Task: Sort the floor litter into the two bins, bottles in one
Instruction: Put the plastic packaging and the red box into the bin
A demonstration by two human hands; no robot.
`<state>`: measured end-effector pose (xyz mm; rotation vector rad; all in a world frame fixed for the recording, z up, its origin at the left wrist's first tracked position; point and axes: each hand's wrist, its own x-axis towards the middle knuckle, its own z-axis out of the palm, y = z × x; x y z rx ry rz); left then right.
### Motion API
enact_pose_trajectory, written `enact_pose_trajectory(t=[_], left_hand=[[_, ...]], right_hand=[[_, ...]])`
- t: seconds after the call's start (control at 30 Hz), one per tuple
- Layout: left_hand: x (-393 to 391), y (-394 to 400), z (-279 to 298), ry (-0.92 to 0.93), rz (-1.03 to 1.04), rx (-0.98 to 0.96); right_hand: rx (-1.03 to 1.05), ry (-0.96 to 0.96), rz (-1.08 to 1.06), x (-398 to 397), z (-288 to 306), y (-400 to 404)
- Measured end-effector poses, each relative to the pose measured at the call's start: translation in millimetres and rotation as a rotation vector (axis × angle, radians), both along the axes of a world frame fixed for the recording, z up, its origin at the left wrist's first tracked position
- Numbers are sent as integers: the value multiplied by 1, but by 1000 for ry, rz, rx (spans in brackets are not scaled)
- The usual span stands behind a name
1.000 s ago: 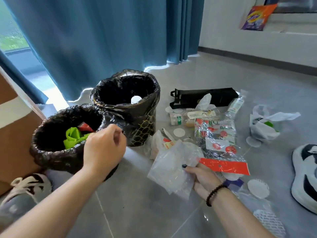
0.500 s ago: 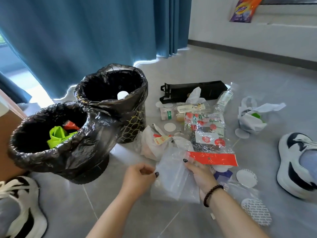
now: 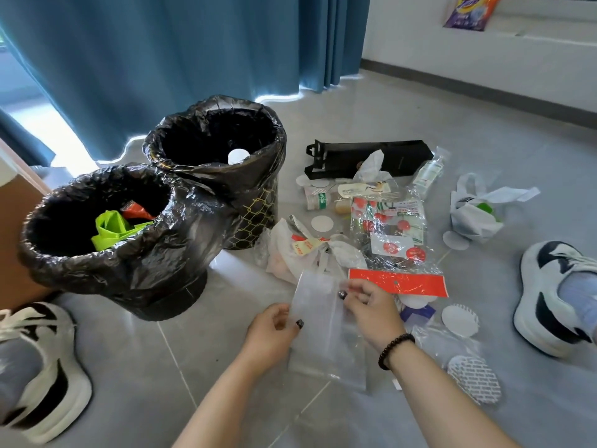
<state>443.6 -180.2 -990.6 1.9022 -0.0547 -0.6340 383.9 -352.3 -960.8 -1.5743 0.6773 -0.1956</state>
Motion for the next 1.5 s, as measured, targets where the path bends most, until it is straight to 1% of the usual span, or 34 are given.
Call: enact_pose_trajectory(t=[0.07,0.13,0.17,0.23,0.33,0.37,0.43,0.53,0.63,0.67,0.73,0.8,0.93,1.03,1.07,1.13,1.2,1.23,1.3,1.43,1.47,1.5], left_hand=[[2,-1,7,46,45,-84],[4,-2,14,79,155,-175],[6,-2,16,92,206,-211],[7,-2,21,96,241,-243],[5,-4,24,84,230,-244],[4,-6,24,82,240,-245],[5,-8,25,107,303,-286],[6,-11,28,163,410,-385],[5,-12,30,149,398,-407],[4,-13,31,152,402,-434],[4,-14,35,155,416,-502],[4,-15,39,121,437,-535],[5,-12,42,69,408,-530],[6,-9,39,38,420,-435],[6,-8,39,30,431,-422],[6,-8,39,37,466,-438],[8,-7,39,51,479,-458],[8,-6,40,45,470,-455],[10,-6,40,20,441,-434],[11,-9,40,31,453,-410],[11,-9,40,40,447,-393],[10,-9,41,51,434,-380]], right_hand=[[166,-36,-36,6,8,-1],[291,-23,-11,8,14,-1],[272,16,27,8,15,-1],[191,73,67,4,15,4],[193,33,-69,3,11,17],[136,7,-117,5,8,20],[-86,-59,-155,6,3,23],[-466,-120,-71,3,5,27],[-836,-251,21,3,1,31],[-927,-302,34,4,-1,33],[-1029,-375,46,5,-4,36],[-1056,-427,111,4,-6,39],[-1065,-461,257,2,-10,39],[-1039,-454,354,1,-8,38],[-971,-450,371,-1,-7,40],[-726,-409,305,-5,-3,43],[-458,-311,163,-5,1,44],[-346,-248,125,-3,1,43],[-192,-166,122,2,0,43],[-98,-178,67,8,4,45],[-146,-198,61,9,5,45],[-256,-221,67,9,6,45]])
